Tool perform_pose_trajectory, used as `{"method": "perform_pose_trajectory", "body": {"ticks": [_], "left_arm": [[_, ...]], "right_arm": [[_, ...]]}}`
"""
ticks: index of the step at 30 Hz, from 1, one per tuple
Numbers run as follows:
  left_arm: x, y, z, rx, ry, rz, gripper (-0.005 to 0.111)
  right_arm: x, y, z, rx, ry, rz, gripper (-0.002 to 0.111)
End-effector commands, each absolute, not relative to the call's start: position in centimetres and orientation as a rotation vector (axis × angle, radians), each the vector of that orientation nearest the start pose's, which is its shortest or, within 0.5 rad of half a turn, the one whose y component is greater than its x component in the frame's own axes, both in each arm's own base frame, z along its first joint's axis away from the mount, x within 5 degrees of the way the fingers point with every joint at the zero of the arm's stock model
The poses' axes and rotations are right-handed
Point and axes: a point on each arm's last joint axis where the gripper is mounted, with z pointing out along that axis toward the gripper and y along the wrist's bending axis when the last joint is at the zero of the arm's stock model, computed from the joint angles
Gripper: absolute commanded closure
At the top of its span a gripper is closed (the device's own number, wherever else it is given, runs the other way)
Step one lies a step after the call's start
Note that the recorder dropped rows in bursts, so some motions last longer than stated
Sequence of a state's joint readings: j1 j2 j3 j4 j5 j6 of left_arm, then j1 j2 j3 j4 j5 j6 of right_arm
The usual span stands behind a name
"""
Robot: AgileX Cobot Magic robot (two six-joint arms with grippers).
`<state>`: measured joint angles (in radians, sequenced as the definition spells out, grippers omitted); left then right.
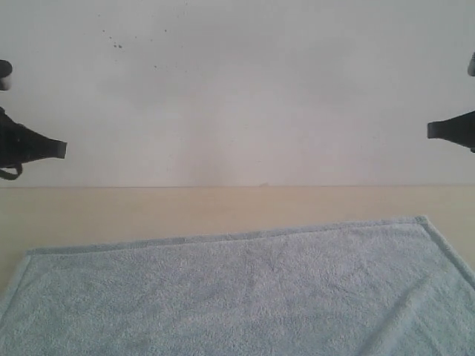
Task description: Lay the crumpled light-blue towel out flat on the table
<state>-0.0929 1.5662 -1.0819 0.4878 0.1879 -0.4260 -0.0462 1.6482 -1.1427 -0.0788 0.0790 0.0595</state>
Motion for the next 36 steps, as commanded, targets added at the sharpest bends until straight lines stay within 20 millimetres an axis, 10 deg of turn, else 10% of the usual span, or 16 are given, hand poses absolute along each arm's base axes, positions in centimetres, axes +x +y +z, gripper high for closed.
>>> {"method": "perform_pose_trajectory", "body": {"ticks": [1, 17, 36], "left_arm": [[30.9, -2.5, 29.8, 0.039, 2.013, -0.038, 0.103], [14.3, -1.4, 29.3, -0.063, 1.794, -0.167, 0.103], [10.9, -1.2, 28.8, -0.083, 1.706, -0.229, 0.103]], "right_arm": [[32.5, -1.6, 28.1, 0.023, 2.002, -0.047, 0.108], [15.4, -0.7, 28.1, 0.239, 1.783, 0.122, 0.108], [8.1, 1.5, 30.4, 0.102, 1.655, 0.378, 0.108]]}}
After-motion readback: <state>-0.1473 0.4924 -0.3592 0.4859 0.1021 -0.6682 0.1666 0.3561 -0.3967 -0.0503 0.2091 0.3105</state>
